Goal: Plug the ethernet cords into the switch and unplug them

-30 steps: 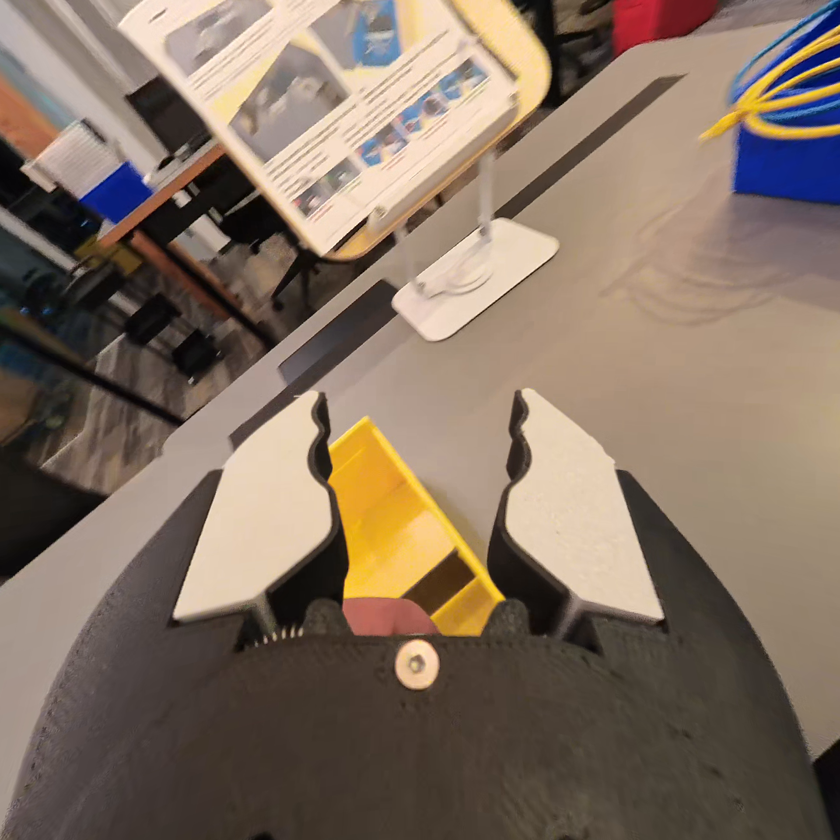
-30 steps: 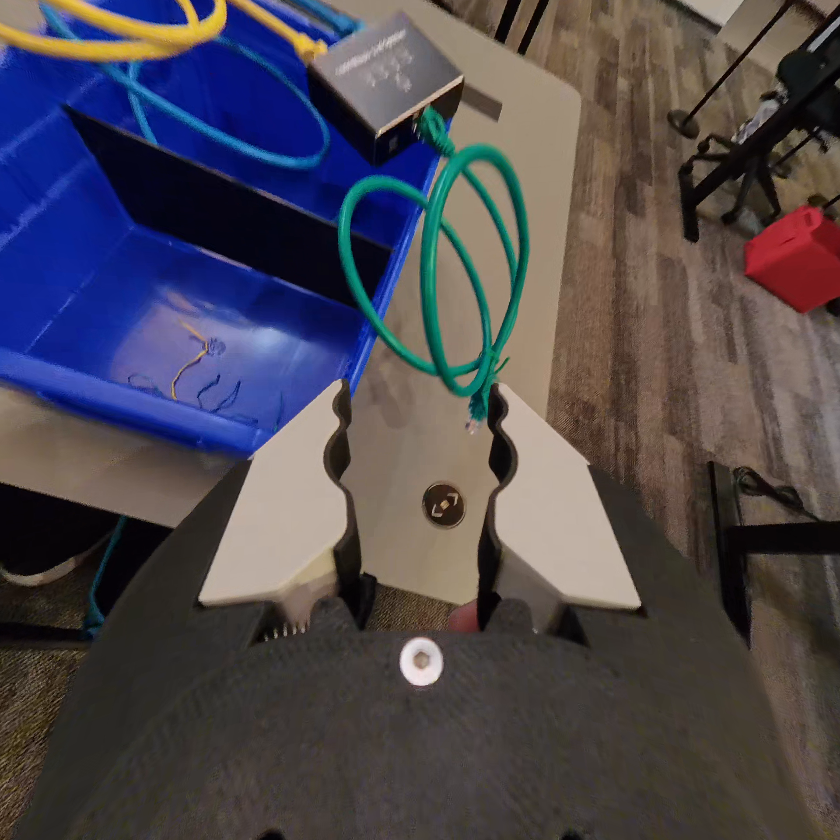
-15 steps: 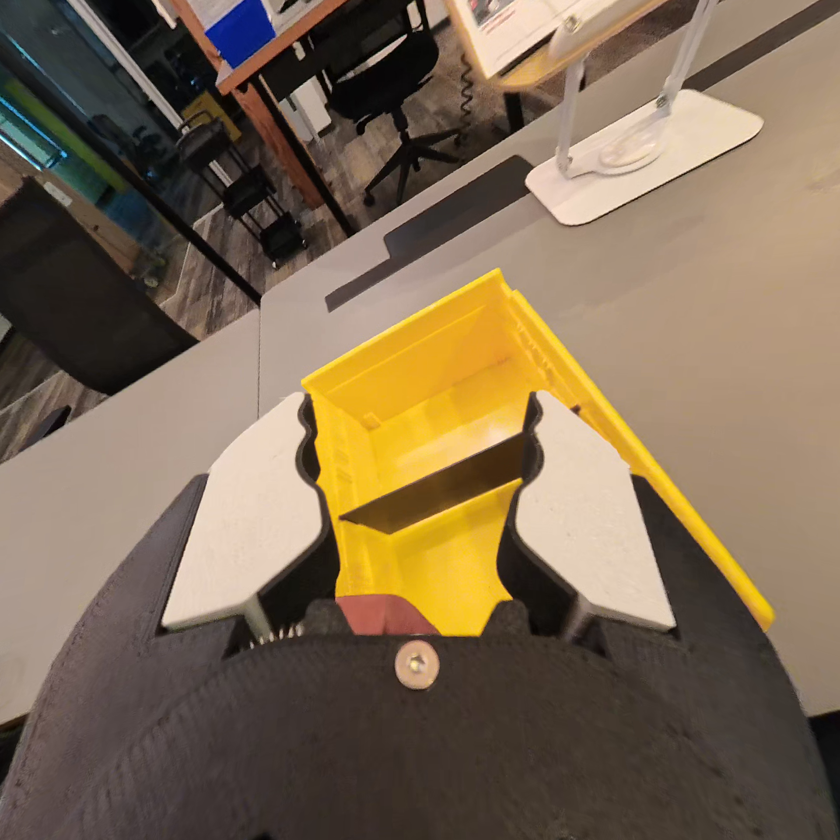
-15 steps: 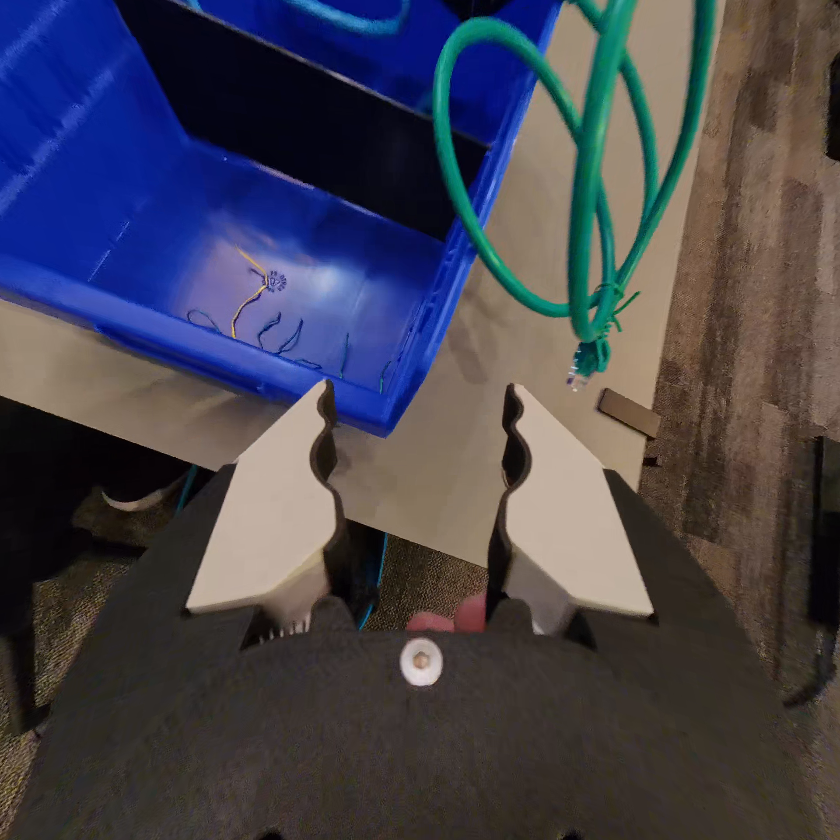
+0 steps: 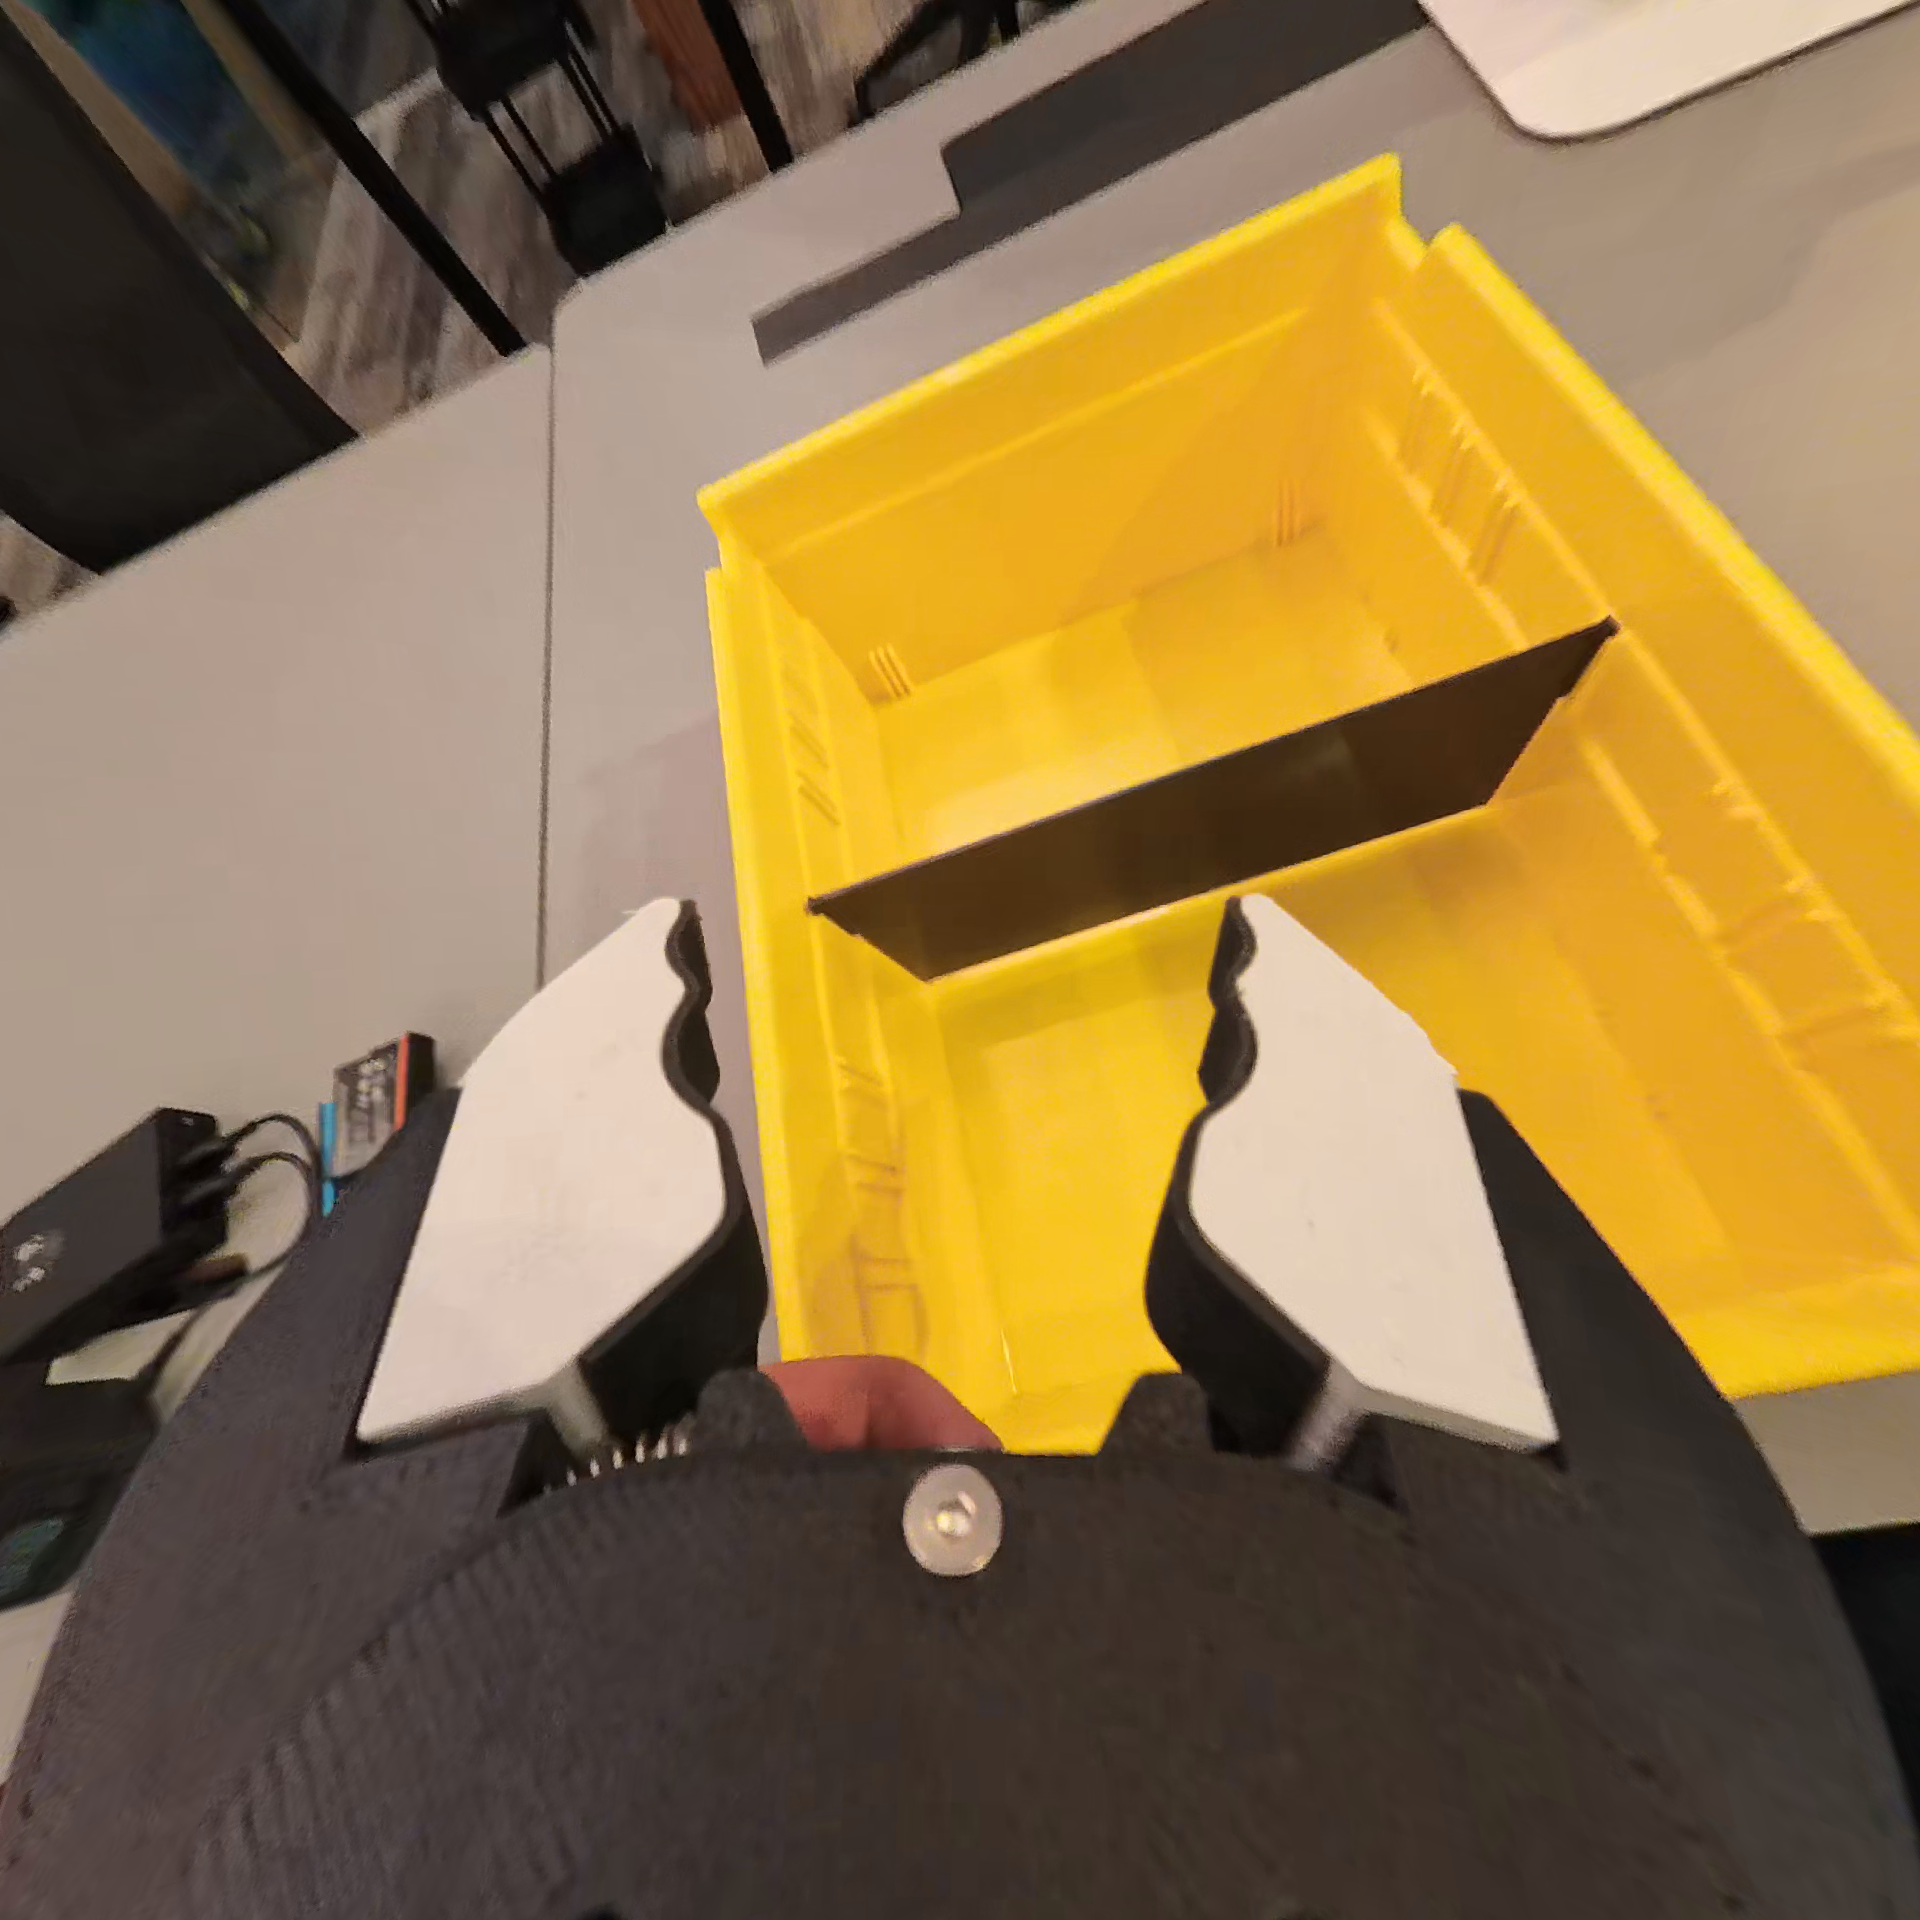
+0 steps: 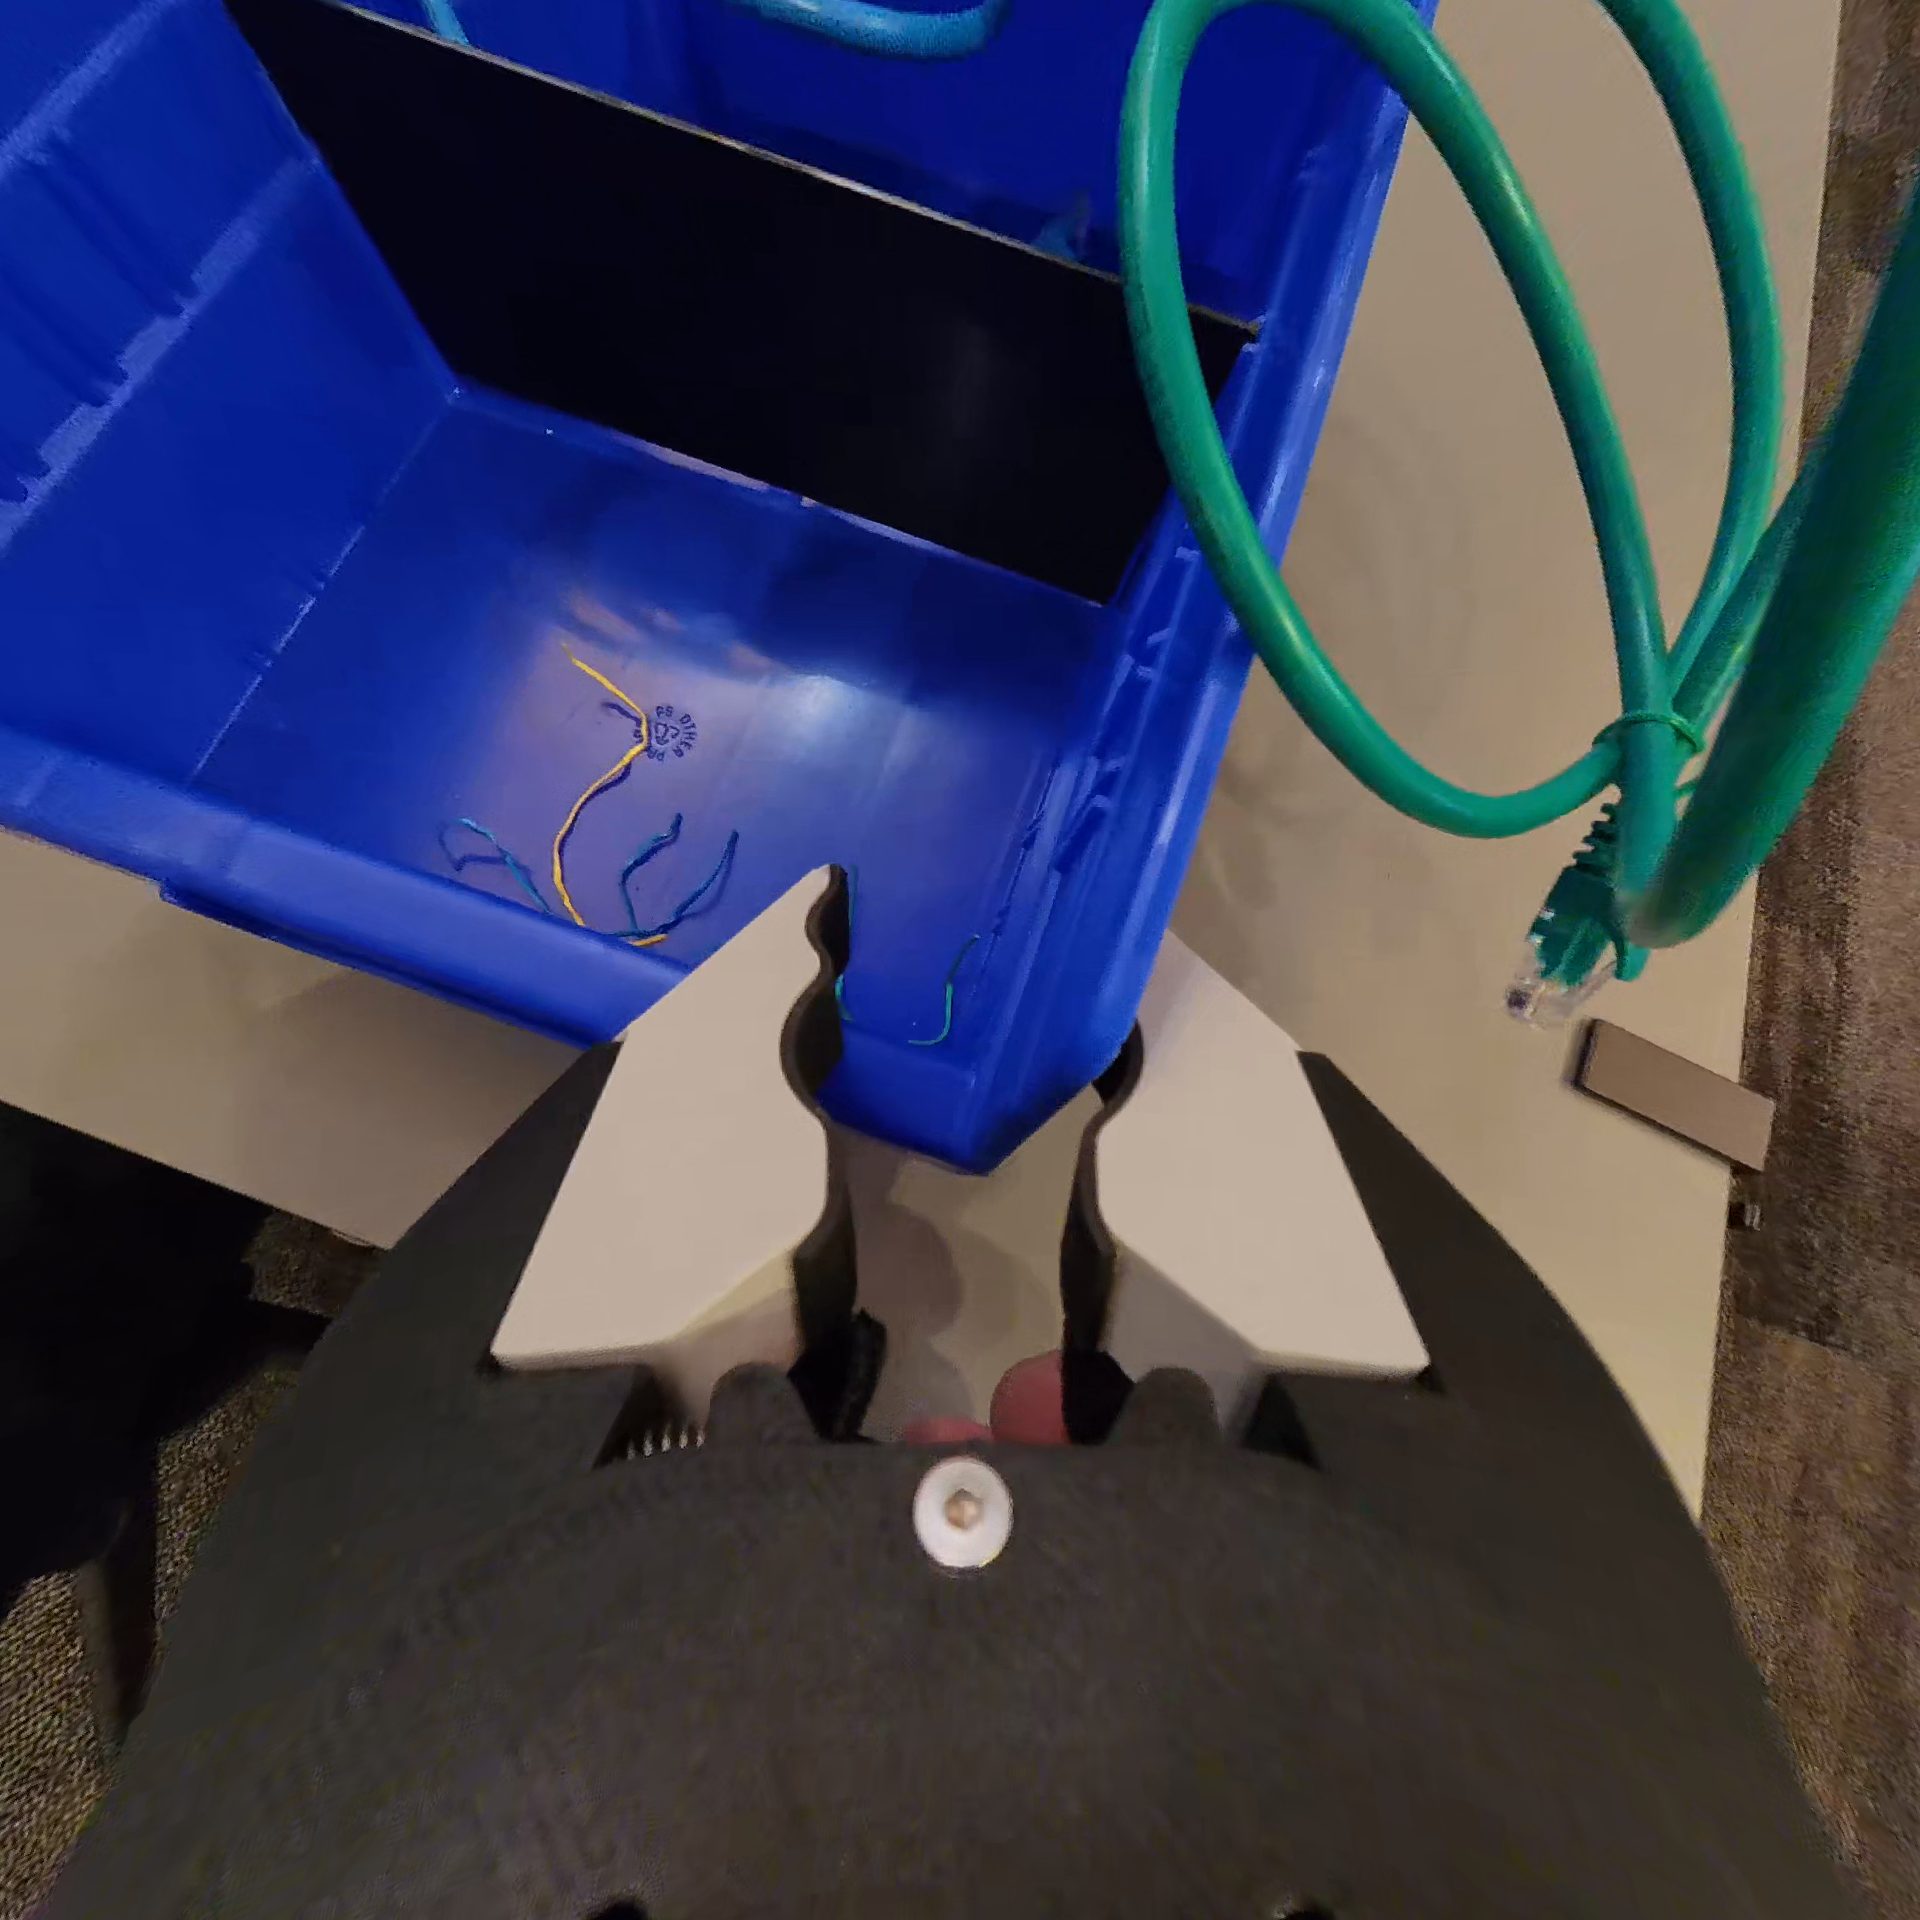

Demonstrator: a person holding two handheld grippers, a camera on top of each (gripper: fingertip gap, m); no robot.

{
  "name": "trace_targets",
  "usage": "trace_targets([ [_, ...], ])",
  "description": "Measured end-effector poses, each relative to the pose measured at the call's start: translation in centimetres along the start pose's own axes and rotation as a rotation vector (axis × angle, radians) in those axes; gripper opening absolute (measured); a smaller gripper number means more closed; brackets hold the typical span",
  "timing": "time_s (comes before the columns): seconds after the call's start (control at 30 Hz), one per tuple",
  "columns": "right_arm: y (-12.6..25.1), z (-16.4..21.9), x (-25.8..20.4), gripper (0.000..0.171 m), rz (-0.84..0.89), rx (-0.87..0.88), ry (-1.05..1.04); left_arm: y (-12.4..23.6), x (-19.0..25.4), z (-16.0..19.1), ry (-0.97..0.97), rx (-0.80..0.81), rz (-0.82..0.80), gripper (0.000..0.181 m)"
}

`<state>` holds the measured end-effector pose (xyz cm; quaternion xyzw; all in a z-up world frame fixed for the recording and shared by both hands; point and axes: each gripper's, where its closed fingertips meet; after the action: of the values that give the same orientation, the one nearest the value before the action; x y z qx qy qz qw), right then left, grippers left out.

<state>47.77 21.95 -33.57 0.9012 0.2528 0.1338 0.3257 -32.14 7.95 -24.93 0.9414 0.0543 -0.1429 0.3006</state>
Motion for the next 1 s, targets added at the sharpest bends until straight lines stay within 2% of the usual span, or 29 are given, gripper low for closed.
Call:
trace_targets([
  [0.23,-0.8,-0.7,-1.7,0.037,-0.037,0.012,0.036,-2.0,0.7,3.0,0.057,-0.094,0.068,0.091],
  [0.3,-1.0,-1.0,-2.1,0.038,-0.038,0.017,0.042,-2.1,0.0,3.4,0.047,-0.103,0.022,0.088],
  [0.5,-1.2,-1.4,-2.7,0.038,-0.037,0.031,0.048,-1.1,-0.4,1.9,0.024,-0.048,-0.013,0.085],
  [0.63,-1.3,-1.6,-3.0,0.041,-0.032,0.03,0.064,-0.8,-1.1,2.1,-0.046,-0.066,-0.081,0.086],
  [0.73,-1.5,-1.9,-3.6,0.049,-0.033,0.033,0.071,0.2,-2.2,0.8,-0.081,-0.002,-0.171,0.088],
  [0.87,-1.8,-2.2,-4.2,0.055,-0.037,0.03,0.077,1.8,-3.7,-0.8,-0.059,0.071,-0.243,0.092],
  [1.0,-2.0,-2.4,-4.4,0.054,-0.028,0.026,0.072,2.5,-4.8,-0.3,-0.022,0.085,-0.275,0.099],
])
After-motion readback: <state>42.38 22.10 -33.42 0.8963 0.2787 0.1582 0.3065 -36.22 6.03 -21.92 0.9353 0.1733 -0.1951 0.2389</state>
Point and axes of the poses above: each gripper's, where its closed fingertips meet, y back along the fingers, z out of its underside, x = y × z across the jaws, and after that the axes turned 1 degree about x, right-handed
